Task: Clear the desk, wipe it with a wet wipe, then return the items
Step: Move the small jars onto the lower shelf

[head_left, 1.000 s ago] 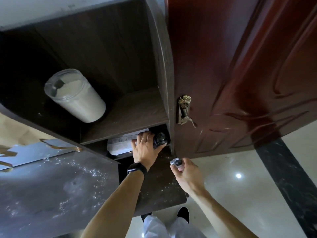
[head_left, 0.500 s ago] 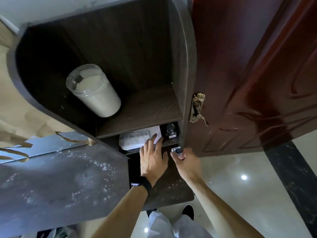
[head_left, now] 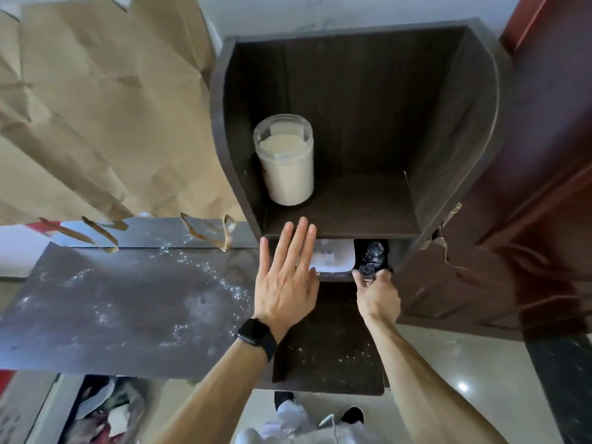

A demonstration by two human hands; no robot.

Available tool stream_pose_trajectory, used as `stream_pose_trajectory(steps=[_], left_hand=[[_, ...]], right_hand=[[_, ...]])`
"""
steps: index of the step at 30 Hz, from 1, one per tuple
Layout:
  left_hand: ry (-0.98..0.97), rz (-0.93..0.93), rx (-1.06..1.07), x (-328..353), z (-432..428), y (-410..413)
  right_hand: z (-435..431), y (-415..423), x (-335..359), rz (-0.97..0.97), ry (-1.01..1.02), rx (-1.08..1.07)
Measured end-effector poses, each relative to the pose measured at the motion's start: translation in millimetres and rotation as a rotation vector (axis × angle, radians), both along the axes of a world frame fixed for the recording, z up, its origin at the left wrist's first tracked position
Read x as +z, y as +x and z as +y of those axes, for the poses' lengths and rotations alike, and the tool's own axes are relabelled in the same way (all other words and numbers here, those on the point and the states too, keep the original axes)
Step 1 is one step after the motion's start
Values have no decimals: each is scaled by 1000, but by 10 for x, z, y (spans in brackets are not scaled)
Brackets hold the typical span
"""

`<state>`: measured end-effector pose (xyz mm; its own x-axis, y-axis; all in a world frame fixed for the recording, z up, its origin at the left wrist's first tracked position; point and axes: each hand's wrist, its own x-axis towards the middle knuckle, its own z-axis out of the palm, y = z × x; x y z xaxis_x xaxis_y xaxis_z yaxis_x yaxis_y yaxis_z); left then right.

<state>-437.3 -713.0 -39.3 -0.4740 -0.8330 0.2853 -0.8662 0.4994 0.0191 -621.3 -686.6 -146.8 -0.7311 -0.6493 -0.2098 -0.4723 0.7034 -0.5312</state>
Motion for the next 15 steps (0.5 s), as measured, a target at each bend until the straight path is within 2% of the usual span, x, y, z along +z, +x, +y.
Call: stream_pose_trajectory(steps=[4,9,15], left_hand=[[23,28,-9,-59,3,-20],[-8,70,-18,-134,-21,-34],[-14,86,-18,-192,-47,-51]], right_hand=[[175,76,-29,72,-59,44],[427,129,-171,281,-214,301],[428,173,-226,399,-6,432]])
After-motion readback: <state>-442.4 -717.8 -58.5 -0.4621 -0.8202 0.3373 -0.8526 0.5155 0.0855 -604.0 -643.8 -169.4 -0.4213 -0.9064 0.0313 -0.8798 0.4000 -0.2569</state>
